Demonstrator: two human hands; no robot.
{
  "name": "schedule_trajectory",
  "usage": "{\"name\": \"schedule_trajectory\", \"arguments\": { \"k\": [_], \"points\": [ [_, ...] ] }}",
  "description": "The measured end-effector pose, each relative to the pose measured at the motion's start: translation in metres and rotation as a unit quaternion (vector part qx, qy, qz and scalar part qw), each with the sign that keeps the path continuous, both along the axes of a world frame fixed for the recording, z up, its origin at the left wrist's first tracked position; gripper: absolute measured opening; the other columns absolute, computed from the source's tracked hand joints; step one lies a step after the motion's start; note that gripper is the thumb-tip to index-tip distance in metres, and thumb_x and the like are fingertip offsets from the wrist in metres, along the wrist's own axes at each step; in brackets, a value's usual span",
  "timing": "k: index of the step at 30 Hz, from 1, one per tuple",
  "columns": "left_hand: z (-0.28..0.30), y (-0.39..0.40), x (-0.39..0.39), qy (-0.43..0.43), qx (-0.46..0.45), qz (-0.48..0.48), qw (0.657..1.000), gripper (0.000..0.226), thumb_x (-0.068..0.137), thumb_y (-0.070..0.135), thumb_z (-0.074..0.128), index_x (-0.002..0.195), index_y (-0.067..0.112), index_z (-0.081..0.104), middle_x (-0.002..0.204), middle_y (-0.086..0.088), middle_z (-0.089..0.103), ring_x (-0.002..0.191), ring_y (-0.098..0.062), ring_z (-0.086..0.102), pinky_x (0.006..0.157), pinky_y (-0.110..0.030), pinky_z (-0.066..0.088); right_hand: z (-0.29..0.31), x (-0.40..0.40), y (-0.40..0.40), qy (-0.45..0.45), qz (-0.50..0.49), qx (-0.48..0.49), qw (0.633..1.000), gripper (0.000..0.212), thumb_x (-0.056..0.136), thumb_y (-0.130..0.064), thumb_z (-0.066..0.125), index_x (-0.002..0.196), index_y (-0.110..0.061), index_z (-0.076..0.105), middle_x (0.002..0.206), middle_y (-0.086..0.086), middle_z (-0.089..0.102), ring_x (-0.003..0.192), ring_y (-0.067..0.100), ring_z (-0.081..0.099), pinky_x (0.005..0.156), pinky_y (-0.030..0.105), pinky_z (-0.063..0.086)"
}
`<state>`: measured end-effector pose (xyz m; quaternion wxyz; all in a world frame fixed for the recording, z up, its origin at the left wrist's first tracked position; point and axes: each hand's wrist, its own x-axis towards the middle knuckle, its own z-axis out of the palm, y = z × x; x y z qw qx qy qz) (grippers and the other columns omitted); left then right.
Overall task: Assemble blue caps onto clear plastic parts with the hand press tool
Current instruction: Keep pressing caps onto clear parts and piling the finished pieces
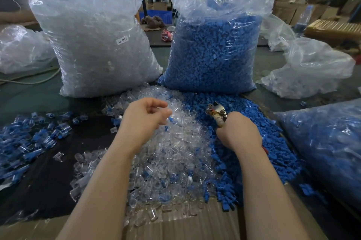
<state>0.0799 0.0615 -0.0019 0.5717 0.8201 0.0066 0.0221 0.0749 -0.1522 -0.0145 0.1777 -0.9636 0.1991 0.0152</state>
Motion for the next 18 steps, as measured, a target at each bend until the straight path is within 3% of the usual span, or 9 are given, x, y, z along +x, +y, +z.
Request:
{"name": "schedule_trajectory", "arguments": {
  "k": [3,7,11,14,18],
  "points": [
    [0.002,-0.009,-0.002,-0.002,-0.029,0.005,1.0,0.01,0.087,0.026,0.072,0.096,0.026,0.067,0.076,0.009,0.074,0.063,-0.003,0.069,0.052,-0.011,0.047,0.0,0.0,-0.002,-0.003,0.0,0.006,1.0,0.026,0.088,-0.029,0.064,0.076,-0.016,0.045,0.074,0.004,0.054,0.062,0.021,0.048,0.049,0.029,0.029],
    [0.001,-0.014,-0.006,-0.029,0.051,0.003,0.998,0.006,0.084,0.032,0.075,0.085,0.029,0.071,0.074,0.009,0.072,0.067,-0.004,0.068,0.064,-0.021,0.05,0.002,-0.001,-0.003,-0.025,-0.002,0.009,1.0,0.027,0.09,-0.032,0.063,0.075,-0.018,0.045,0.074,0.003,0.052,0.06,0.018,0.046,0.048,0.028,0.028],
    [0.005,-0.009,-0.006,-0.016,0.053,-0.038,0.998,0.002,0.088,0.029,0.07,0.087,0.03,0.071,0.077,0.013,0.073,0.074,-0.002,0.068,0.073,-0.022,0.052,0.002,0.001,-0.002,-0.043,-0.002,0.013,0.999,0.027,0.09,-0.032,0.061,0.075,-0.019,0.043,0.074,0.002,0.05,0.06,0.017,0.043,0.052,0.03,0.031],
    [0.008,-0.003,-0.005,0.006,0.034,-0.07,0.997,0.015,0.096,0.017,0.06,0.096,0.028,0.07,0.086,0.011,0.075,0.086,-0.006,0.07,0.076,-0.021,0.054,0.001,0.002,-0.001,-0.053,-0.006,0.02,0.998,0.029,0.092,-0.036,0.06,0.076,-0.018,0.045,0.073,0.002,0.052,0.061,0.02,0.046,0.053,0.031,0.033],
    [0.012,0.005,-0.007,0.031,0.076,-0.135,0.987,0.03,0.088,0.007,0.068,0.099,0.035,0.071,0.097,0.013,0.073,0.094,0.003,0.067,0.081,-0.017,0.048,0.001,0.003,-0.002,-0.077,-0.003,0.024,0.997,0.025,0.09,-0.039,0.063,0.088,-0.017,0.052,0.079,0.003,0.055,0.075,0.028,0.054,0.06,0.032,0.037]
  ]
}}
